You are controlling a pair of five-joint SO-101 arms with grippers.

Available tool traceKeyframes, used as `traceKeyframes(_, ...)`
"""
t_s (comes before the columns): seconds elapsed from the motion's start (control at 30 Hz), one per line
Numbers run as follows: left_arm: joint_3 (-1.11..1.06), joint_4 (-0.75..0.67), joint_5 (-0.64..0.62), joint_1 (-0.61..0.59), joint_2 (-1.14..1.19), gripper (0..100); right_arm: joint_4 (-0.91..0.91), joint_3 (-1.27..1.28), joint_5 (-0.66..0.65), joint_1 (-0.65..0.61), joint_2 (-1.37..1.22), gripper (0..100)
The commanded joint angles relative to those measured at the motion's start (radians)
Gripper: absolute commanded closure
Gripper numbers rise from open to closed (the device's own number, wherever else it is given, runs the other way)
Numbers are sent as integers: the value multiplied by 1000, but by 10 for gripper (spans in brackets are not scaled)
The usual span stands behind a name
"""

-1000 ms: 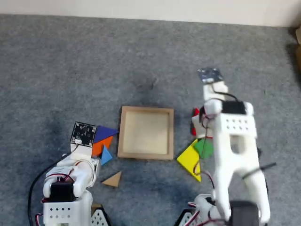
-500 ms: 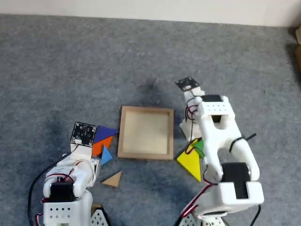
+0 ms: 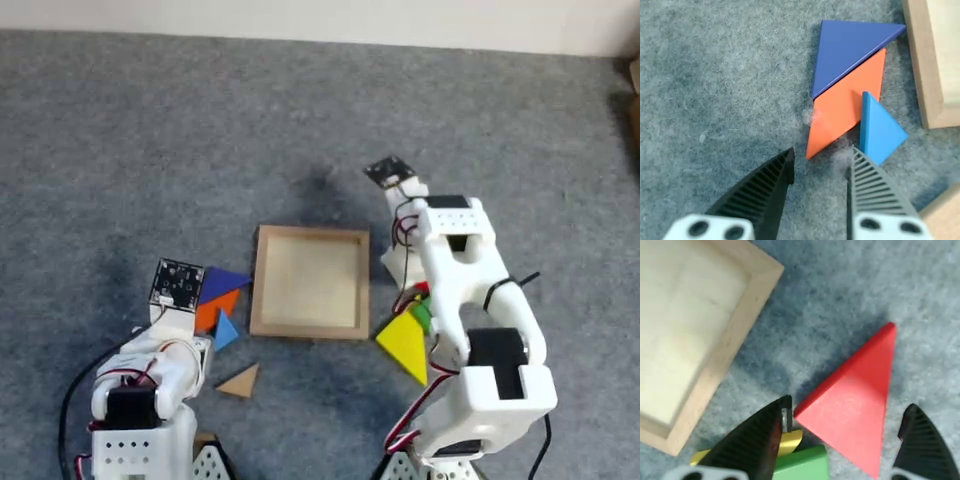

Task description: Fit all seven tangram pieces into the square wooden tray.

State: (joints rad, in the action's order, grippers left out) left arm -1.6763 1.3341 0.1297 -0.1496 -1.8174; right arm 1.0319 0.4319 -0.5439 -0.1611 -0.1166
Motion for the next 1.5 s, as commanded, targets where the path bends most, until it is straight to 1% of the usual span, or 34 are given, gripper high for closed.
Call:
traceKeyframes(0.0,-19,6,-6,8,-4,829,-15,-58,-12,12,18,666)
traceKeyframes(0.23,-19,6,-6,8,-4,829,-16,-54,-14,10,13,670)
traceKeyframes(0.47,-19,6,-6,8,-4,829,-8,-64,-14,15,-133,670)
traceKeyframes(0.63,-19,6,-6,8,-4,829,-8,-62,-14,15,-136,672)
traceKeyframes(0.67,-19,6,-6,8,-4,829,-8,-62,-14,15,-136,682)
traceKeyframes(0.73,-19,6,-6,8,-4,829,-8,-62,-18,15,-136,734)
traceKeyframes(0.83,-19,6,-6,8,-4,829,-8,-62,-78,15,-136,834)
traceKeyframes(0.87,-19,6,-6,8,-4,829,-8,-62,-89,16,-136,852)
traceKeyframes(1.1,-19,6,-6,8,-4,829,-4,-88,-92,45,-120,865)
traceKeyframes(1.3,-19,6,-6,8,-4,829,157,-222,-91,44,-28,865)
traceKeyframes(1.4,-19,6,-6,8,-4,829,222,-271,-89,22,7,865)
traceKeyframes(1.47,-19,6,-6,8,-4,829,245,-286,-52,2,22,865)
